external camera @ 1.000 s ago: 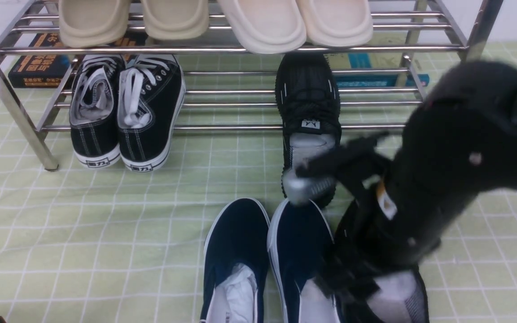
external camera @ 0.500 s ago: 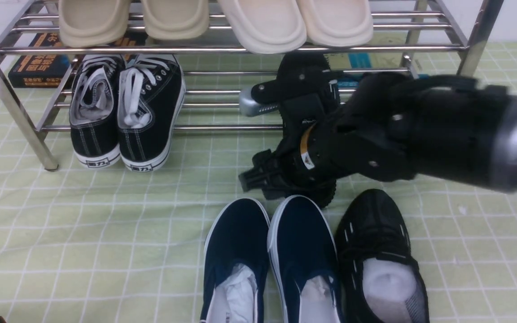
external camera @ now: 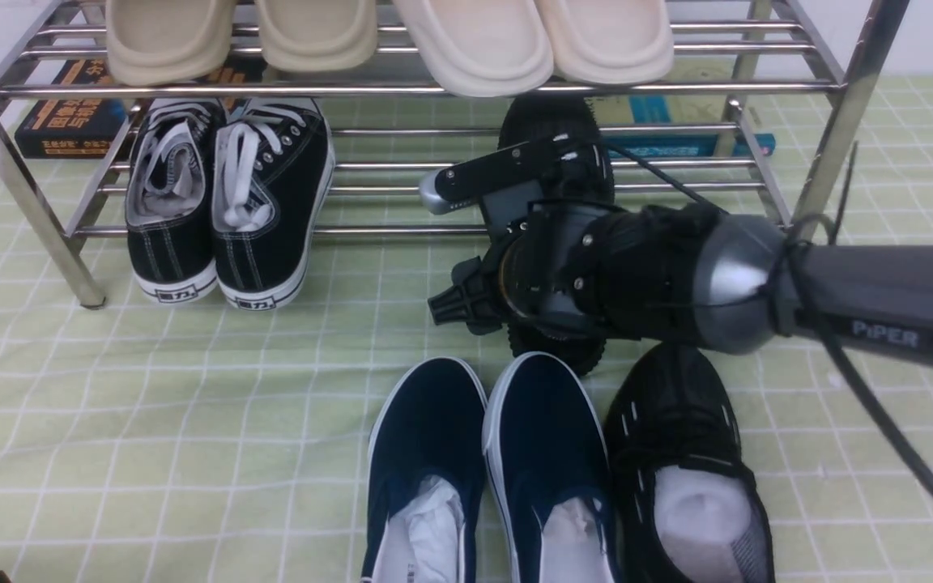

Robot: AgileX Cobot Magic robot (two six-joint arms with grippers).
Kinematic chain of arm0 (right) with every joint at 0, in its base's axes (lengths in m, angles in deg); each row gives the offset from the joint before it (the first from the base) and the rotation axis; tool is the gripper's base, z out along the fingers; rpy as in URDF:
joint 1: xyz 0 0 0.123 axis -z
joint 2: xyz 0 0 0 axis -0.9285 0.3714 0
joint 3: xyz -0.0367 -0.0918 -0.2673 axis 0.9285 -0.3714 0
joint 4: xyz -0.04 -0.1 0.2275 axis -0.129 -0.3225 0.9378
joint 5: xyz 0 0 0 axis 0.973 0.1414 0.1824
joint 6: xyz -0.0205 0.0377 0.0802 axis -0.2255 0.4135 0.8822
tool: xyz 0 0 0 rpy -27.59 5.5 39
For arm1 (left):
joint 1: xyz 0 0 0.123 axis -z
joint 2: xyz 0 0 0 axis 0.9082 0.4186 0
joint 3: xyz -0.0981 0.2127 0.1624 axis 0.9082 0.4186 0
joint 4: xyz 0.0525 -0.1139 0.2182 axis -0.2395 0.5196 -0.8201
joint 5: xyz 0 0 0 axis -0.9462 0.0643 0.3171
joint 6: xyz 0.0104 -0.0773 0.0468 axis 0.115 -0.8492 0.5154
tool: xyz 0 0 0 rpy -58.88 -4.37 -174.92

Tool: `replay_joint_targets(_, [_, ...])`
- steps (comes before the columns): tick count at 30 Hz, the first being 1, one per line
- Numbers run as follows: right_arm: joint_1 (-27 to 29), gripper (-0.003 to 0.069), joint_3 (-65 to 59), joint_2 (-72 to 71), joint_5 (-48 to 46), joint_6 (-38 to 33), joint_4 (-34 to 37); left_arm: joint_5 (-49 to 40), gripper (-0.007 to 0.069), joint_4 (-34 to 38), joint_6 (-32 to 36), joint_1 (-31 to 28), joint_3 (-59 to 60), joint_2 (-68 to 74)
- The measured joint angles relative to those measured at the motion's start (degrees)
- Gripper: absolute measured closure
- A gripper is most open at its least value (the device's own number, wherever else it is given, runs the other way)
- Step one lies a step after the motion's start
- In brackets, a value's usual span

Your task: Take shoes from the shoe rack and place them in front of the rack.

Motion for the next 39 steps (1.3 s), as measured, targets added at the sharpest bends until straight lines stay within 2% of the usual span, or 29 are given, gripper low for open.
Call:
replay_joint_targets(4, [0.0, 0.0211, 0.0, 1.1, 0.2, 6.1, -4.6, 0.0, 0.0385, 0.0, 0.0, 0.0, 0.0, 0.0])
replay_joint_targets(7, [0.6, 0.03, 0.1, 2.4, 0.3, 8.9, -6.8, 0.0, 0.0385, 0.0, 0.0, 0.0, 0.0, 0.0])
replay_joint_targets(8, [0.6, 0.0307, 0.1, 2.5, 0.3, 9.0, -7.0, 0.0, 0.0385, 0.0, 0.0, 0.0, 0.0, 0.0])
replay_joint_targets(10, [1.1, 0.0426, 0.1, 2.7, 0.3, 9.1, -7.4, 0.0, 0.0385, 0.0, 0.0, 0.0, 0.0, 0.0])
replay_joint_targets(11, [1.1, 0.0447, 0.1, 2.7, 0.3, 9.1, -7.4, 0.0, 0.0385, 0.0, 0.0, 0.0, 0.0, 0.0])
replay_joint_targets(13, [1.0, 0.0598, 0.1, 1.8, 0.6, 8.7, -6.5, 0.0, 0.0385, 0.0, 0.0, 0.0, 0.0, 0.0])
replay_joint_targets(14, [0.9, 0.0634, 0.1, 1.3, 0.7, 8.3, -5.7, 0.0, 0.0385, 0.0, 0.0, 0.0, 0.0, 0.0])
replay_joint_targets(17, [0.5, 0.0659, 0.1, -1.1, 0.1, 4.9, -1.8, 0.0, 0.0385, 0.0, 0.0, 0.0, 0.0, 0.0])
replay_joint_targets(23, [-2.3, 0.0659, 0.1, -7.8, -0.3, -6.7, 7.3, 0.0, 0.0385, 0.0, 0.0, 0.0, 0.0, 0.0])
replay_joint_targets(28, [-3.7, 0.0659, 0.0, -11.1, -1.9, -13.9, 11.9, 0.0, 0.0385, 0.0, 0.0, 0.0, 0.0, 0.0])
replay_joint_targets(34, [-3.7, 0.0659, 0.0, -11.6, -5.8, -17.8, 12.4, 0.0, 0.0385, 0.0, 0.0, 0.0, 0.0, 0.0])
replay_joint_targets(39, [-3.7, 0.0657, 0.0, -11.6, -5.8, -19.7, 7.8, 0.0, 0.0385, 0.0, 0.0, 0.0, 0.0, 0.0])
